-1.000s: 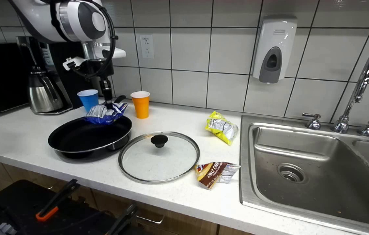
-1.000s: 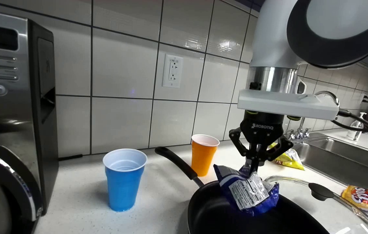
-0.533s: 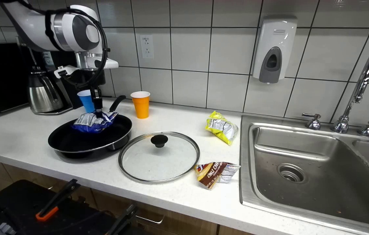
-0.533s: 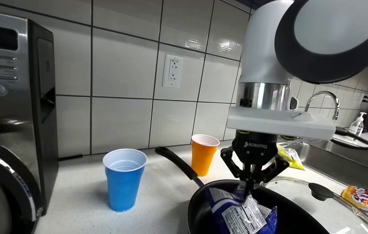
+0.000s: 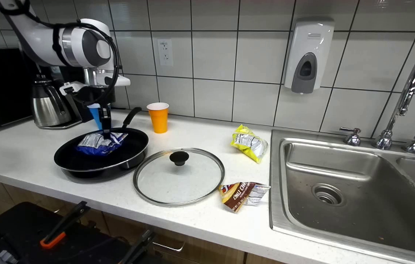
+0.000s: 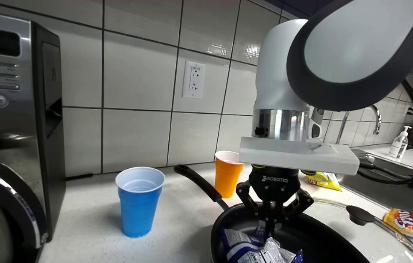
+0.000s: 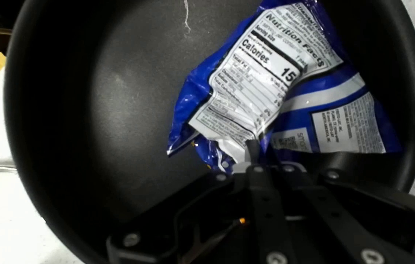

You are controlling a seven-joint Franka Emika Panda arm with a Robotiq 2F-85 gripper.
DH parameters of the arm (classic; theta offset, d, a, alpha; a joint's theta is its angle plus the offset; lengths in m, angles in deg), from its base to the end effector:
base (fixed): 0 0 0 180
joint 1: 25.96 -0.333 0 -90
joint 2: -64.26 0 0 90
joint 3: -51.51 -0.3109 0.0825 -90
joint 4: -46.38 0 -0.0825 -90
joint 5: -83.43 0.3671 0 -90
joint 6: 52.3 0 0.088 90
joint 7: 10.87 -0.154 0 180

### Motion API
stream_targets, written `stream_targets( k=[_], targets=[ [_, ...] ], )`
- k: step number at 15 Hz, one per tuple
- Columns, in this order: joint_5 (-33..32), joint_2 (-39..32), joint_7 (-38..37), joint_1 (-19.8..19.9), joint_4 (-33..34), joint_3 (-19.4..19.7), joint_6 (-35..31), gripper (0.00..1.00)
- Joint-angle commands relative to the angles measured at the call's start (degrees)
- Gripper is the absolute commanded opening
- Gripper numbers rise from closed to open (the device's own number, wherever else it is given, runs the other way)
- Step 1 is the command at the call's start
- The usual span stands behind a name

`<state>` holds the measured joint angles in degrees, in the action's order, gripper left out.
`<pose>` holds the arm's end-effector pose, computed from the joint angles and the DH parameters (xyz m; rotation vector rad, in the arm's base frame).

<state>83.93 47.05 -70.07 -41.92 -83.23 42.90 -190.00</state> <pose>0.4566 0.2129 0.1792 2.9226 -0.9273 -0.2298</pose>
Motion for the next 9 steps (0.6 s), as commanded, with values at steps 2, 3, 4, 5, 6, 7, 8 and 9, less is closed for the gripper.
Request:
stream_targets(
  k=[2,3,4,5,6,7,8,9],
  targets=[
    [1.2,-2.7,1.8,-0.7,3.8,-0.3,2.8,0.0],
    [1.1,-3.4,1.8,-0.9,4.3,-0.2,3.1,0.0],
    [1.2,-3.8,2.0,-1.0,4.7,-0.3,3.3,0.0],
    [1.1,-4.3,2.1,-1.2,5.2,-0.2,3.6,0.0],
    [1.1,-4.7,2.3,-1.4,5.6,-0.2,3.9,0.0],
    [1.0,-5.1,2.5,-1.6,6.0,-0.2,4.2,0.0],
    [0.9,-5.5,2.5,-1.8,6.4,-0.1,4.4,0.0],
    [0.9,-5.7,2.7,-1.9,6.7,-0.1,4.6,0.0]
  ],
)
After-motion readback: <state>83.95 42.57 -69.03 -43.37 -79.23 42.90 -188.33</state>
